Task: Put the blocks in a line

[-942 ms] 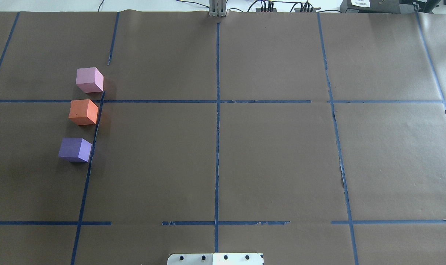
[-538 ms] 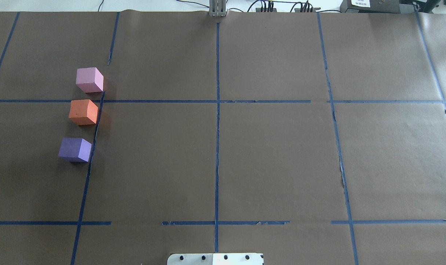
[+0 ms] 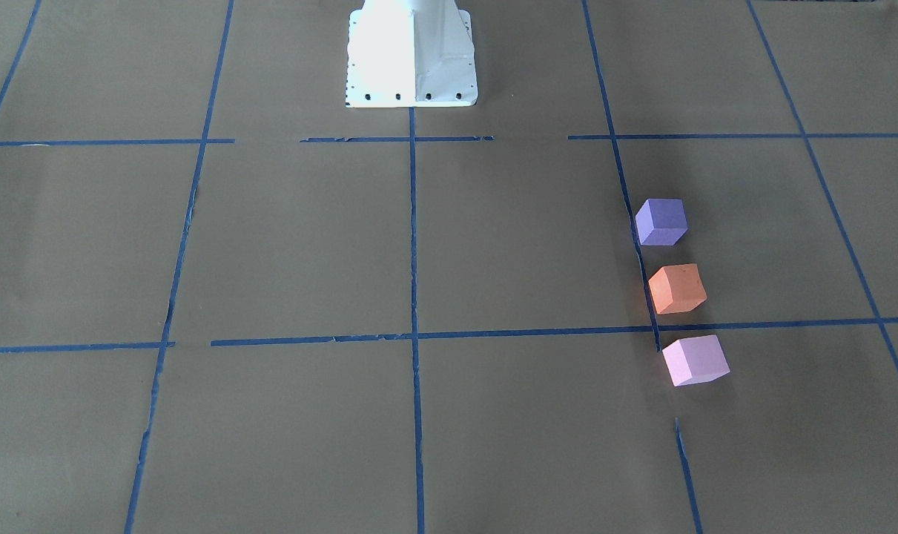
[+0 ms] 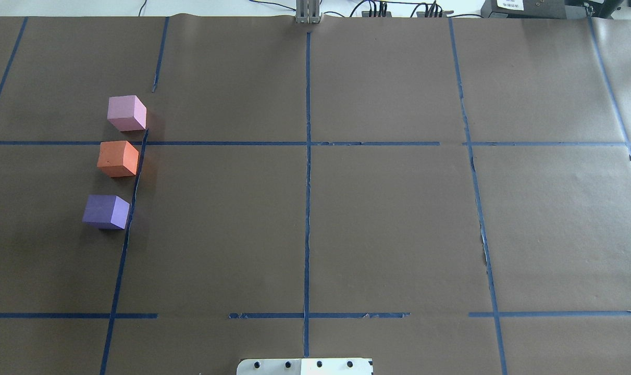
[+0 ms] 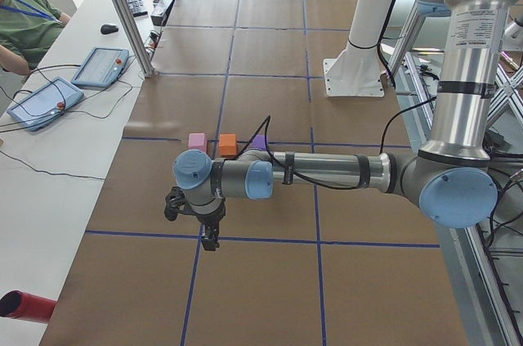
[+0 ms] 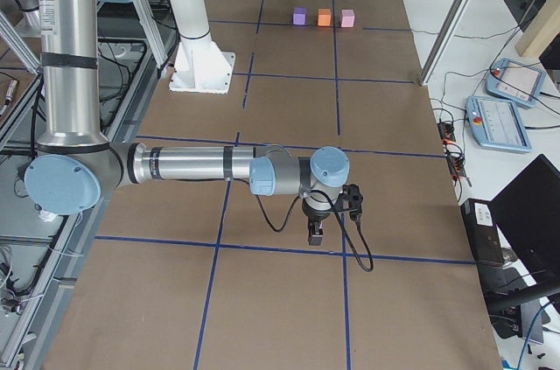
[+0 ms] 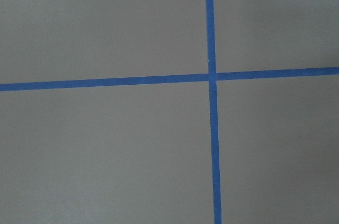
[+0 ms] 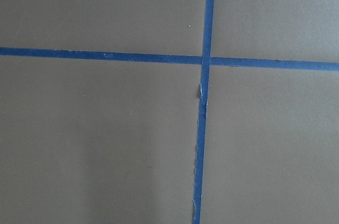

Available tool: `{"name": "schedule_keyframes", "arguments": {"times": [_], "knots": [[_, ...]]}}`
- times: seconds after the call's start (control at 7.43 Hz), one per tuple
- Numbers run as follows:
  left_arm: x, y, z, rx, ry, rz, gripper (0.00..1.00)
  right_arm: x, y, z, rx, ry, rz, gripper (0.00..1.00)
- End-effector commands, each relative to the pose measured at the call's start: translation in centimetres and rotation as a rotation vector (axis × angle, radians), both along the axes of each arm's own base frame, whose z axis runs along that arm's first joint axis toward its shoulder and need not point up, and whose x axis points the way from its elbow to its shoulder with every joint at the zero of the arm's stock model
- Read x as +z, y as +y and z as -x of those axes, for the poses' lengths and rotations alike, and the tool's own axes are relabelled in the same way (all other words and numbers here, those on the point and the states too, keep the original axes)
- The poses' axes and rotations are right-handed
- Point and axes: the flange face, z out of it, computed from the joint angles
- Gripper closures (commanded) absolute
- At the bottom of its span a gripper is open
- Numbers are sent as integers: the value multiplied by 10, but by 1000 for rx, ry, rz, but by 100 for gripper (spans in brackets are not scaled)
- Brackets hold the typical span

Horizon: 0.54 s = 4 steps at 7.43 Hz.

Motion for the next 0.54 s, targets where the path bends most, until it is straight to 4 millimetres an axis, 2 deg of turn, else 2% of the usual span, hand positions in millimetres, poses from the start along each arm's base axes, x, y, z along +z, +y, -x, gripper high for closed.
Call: {"name": "schedule_keyframes", "arguments": {"times": [0.0,0.4], "knots": [[1,1,0,19,4,-10,0,-1,0,0,0,0,-2,0],[1,1,0,18,4,-6,0,-1,-1,1,-2,0,-2,0]]}}
